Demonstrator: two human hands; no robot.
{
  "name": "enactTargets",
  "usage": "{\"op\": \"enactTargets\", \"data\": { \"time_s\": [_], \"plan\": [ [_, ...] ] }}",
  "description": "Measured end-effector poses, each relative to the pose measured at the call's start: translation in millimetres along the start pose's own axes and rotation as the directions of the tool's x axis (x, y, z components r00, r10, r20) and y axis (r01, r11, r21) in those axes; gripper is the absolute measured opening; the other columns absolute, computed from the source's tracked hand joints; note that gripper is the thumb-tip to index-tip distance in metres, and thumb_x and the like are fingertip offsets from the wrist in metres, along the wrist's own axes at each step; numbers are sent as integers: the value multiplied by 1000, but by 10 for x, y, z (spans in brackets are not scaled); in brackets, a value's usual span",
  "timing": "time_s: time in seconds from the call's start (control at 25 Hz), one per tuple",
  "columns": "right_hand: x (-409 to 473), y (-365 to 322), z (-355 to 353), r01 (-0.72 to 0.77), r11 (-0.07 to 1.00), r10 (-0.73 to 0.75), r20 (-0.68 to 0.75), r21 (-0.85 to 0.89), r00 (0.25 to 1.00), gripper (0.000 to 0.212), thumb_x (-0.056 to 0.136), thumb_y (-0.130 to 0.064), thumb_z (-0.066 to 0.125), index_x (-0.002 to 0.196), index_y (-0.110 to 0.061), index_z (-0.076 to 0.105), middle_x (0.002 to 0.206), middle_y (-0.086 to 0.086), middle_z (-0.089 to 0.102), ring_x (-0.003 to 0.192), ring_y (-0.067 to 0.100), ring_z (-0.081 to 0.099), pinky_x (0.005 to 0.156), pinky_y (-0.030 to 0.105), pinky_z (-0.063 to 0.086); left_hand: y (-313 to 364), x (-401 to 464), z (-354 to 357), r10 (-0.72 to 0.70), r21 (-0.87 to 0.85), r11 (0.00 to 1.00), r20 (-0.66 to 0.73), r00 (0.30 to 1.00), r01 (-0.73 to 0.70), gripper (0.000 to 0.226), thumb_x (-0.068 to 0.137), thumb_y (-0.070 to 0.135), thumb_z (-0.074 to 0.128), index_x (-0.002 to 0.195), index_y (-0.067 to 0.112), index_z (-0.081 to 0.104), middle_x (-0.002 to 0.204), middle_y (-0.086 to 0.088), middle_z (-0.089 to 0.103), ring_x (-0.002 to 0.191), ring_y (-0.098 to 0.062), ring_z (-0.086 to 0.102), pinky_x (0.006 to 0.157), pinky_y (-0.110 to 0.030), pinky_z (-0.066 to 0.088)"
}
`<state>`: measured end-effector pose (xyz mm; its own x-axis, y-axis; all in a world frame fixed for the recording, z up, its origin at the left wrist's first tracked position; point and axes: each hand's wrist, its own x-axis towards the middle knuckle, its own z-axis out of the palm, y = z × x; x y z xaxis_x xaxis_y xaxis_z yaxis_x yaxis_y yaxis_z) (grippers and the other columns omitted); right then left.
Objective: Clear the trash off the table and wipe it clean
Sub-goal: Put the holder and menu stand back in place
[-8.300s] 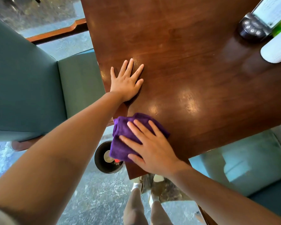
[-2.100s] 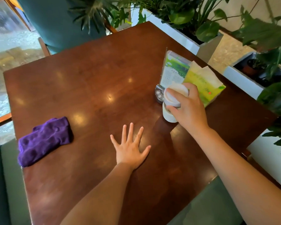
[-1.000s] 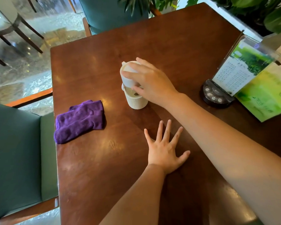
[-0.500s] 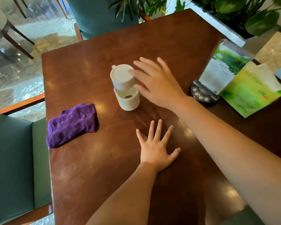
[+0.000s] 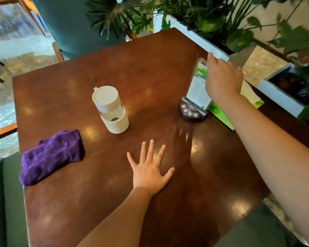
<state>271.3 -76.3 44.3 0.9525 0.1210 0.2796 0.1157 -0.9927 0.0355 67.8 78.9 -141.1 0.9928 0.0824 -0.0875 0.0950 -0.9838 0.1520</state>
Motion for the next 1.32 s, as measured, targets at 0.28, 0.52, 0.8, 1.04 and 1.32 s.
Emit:
{"op": "enactTargets", "data": {
  "time_s": [0.28, 0.52, 0.8, 1.04, 1.32],
  "plan": [
    [224, 154, -78, -4, 993, 1, 24, 121, 1000, 26, 82, 4, 57, 99, -16, 60, 94, 15, 65, 75, 33, 52, 60, 34, 37, 8, 3, -14, 3, -6, 1000, -2, 1000, -3, 74, 78, 78, 14, 142, 49, -8, 157, 6, -9, 143, -20, -19, 103, -67, -13],
    [264, 12, -290, 297, 893, -341, 77, 339, 937, 32, 79, -2, 55, 96, -27, 65, 98, 3, 69, 90, 26, 61, 74, 40, 52, 8, 3, -32, 3, 6, 1000, 13, 1000, -3, 74, 77, 78, 12, 142, 48, -8, 157, 6, -11, 142, -20, -21, 102, -66, -15],
    [240, -431, -296, 624, 743, -629, -68, 240, 775, 20, 84, -5, 55, 98, -18, 61, 93, 4, 64, 86, 27, 58, 61, 32, 37, 9, 0, -26, 3, -8, 1000, 10, 1000, -3, 74, 77, 79, 13, 141, 49, -11, 156, 6, -11, 142, -21, -22, 102, -65, -17],
    [241, -736, -160, 667, 692, -663, -122, 277, 738, 19, 88, -9, 54, 102, -18, 63, 96, 2, 65, 91, 23, 59, 66, 31, 40, 13, 5, -34, 10, -17, 1000, 11, 1000, -10, 74, 78, 78, 16, 142, 48, -7, 157, 4, -10, 141, -22, -22, 101, -66, -18],
    [243, -951, -105, 640, 699, -619, -178, 318, 765, 21, 82, -22, 65, 102, -15, 63, 98, 5, 66, 97, 26, 55, 80, 39, 42, 7, 3, -68, 25, -20, 999, 31, 999, -25, 74, 79, 78, 13, 142, 48, -11, 156, 2, -15, 139, -23, -27, 100, -65, -24]
  ]
}}
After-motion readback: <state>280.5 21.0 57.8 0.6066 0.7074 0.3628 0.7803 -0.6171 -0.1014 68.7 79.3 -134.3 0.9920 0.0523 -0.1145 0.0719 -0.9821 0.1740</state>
